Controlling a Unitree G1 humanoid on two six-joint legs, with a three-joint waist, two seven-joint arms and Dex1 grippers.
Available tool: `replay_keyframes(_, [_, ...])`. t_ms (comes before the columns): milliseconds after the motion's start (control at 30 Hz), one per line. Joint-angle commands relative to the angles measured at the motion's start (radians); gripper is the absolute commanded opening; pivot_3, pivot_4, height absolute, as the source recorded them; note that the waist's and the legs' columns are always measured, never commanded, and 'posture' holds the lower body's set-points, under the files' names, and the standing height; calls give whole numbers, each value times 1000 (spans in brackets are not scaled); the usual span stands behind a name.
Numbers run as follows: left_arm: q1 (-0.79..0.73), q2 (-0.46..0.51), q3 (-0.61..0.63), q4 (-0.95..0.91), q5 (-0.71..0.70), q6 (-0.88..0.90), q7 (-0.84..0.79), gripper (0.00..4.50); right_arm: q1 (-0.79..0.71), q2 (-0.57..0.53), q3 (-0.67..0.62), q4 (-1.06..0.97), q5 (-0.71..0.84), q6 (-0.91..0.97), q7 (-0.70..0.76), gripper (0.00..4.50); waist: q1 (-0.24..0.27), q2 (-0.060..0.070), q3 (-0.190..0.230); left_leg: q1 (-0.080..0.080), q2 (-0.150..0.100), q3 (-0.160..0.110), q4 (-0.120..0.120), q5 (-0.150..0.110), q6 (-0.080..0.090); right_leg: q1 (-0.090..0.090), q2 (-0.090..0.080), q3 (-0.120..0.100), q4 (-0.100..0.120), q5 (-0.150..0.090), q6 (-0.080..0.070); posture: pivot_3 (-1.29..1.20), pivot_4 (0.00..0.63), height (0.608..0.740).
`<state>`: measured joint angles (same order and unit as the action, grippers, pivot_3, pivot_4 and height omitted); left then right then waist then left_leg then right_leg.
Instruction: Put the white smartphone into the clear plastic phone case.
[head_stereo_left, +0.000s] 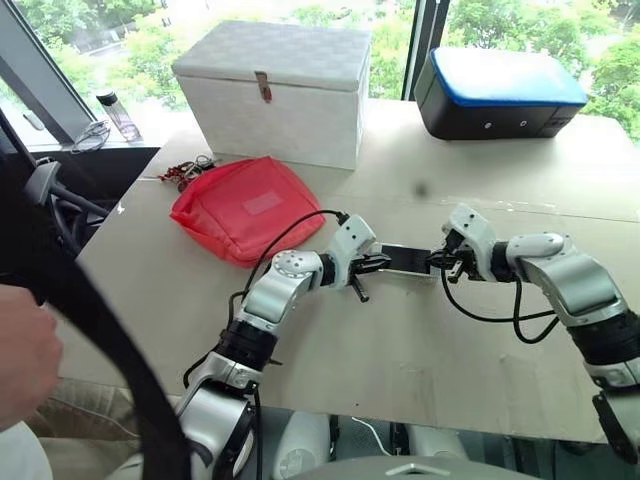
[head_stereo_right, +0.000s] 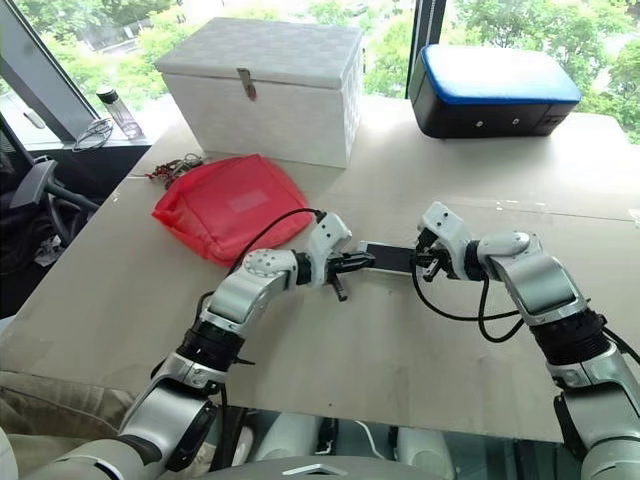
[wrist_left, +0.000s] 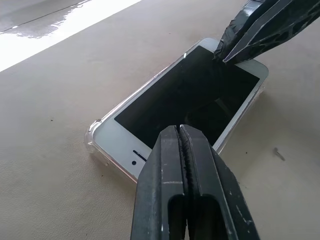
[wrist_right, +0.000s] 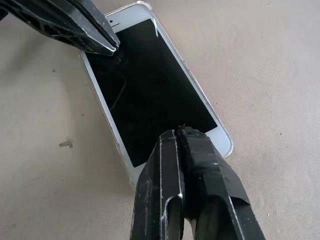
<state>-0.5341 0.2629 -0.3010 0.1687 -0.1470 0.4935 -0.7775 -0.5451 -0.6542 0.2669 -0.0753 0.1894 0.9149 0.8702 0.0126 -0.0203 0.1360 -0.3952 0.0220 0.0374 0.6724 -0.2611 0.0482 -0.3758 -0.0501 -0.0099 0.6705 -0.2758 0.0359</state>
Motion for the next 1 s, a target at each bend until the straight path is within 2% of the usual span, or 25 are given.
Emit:
replay_keyframes(33, [15,-8,-20,-11,16,19,9,52,47,7,81,95,-20,76,0,0,1,-2,-5,0,0,-1,0,0,0,0,-1,0,0,0,0,0,150,740])
replay_keyframes(400, [35,-7,-22,-38,18,37,15,52,89,25,67,111,-36,8,-20,0,0,-6,-25,1,0,-2,-4,0,0,1,-6,-1,-5,-2,-5,0,150,740])
replay_keyframes(500, [50,-12,-5,-62,5,24,24,52,116,71,-70,30,34,-59,-47,0,0,-6,-26,0,0,-2,-6,0,-1,0,-7,-1,-8,-2,-6,0,150,740])
replay_keyframes(633, [70,-22,63,-141,-46,48,52,52,162,72,-315,-172,166,68,-95,0,2,6,-16,-8,0,-2,-7,-1,-1,-5,-8,-1,-10,-1,-5,0,150,740])
replay_keyframes(767, [90,-22,139,-217,-96,96,92,52,205,69,-469,-330,229,145,-177,0,0,11,-13,-29,0,-2,-6,0,-1,-27,-7,-2,-8,1,-1,0,150,740])
replay_keyframes(867, [111,9,195,-265,-131,156,103,52,274,6,-457,-400,180,139,-218,0,1,11,-13,-36,0,-3,-5,2,-4,-33,-4,-2,-8,1,-1,0,150,740])
replay_keyframes(1000, [127,58,206,-279,-145,199,94,52,347,-23,-397,-434,154,109,-251,0,0,11,-12,-36,0,-3,-5,0,0,-32,-2,-2,-8,1,0,0,150,740])
